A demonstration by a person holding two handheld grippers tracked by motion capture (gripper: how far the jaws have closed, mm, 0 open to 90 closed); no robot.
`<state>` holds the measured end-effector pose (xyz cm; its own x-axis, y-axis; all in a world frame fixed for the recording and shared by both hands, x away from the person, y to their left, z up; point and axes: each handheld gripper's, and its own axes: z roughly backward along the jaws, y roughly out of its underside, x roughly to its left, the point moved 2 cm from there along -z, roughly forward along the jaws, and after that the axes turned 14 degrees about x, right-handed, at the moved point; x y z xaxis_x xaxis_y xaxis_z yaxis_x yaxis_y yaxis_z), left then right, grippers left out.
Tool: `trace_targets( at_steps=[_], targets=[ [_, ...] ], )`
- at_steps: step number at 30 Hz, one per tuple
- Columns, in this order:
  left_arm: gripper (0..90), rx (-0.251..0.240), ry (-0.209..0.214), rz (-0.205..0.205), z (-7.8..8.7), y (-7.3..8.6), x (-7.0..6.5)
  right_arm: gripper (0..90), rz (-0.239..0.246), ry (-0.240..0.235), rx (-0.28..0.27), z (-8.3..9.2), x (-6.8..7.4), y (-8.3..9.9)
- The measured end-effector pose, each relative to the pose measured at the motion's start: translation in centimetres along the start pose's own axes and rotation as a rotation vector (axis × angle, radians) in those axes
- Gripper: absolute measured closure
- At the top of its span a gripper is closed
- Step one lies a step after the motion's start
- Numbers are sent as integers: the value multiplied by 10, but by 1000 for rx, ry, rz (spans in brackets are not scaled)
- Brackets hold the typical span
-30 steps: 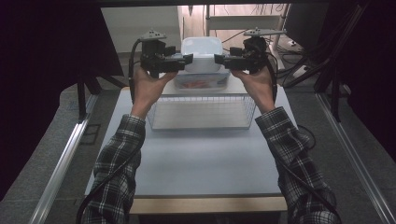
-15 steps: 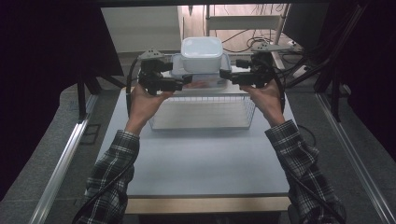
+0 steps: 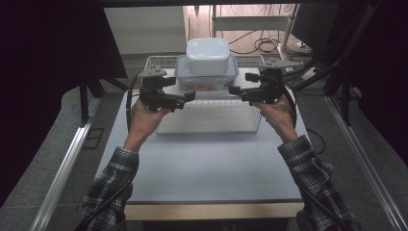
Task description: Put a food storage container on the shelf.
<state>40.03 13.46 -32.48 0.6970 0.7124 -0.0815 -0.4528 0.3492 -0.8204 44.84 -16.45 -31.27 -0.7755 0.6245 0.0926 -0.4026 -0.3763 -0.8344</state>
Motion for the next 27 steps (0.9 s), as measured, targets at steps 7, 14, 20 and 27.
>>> trace_targets(
  at_steps=[7,14,20,27],
  targets=[
    [66,16,6,-18,-4,18,-7,106,6,-21,12,-1,6,14],
    [60,31,2,-41,-7,36,-15,92,20,-32,20,-2,14,26],
    [54,46,-10,-62,-11,50,-23,74,32,-50,28,-4,23,37],
    [40,63,-34,-92,-15,63,-32,58,49,-53,39,-6,31,49]
  ],
)
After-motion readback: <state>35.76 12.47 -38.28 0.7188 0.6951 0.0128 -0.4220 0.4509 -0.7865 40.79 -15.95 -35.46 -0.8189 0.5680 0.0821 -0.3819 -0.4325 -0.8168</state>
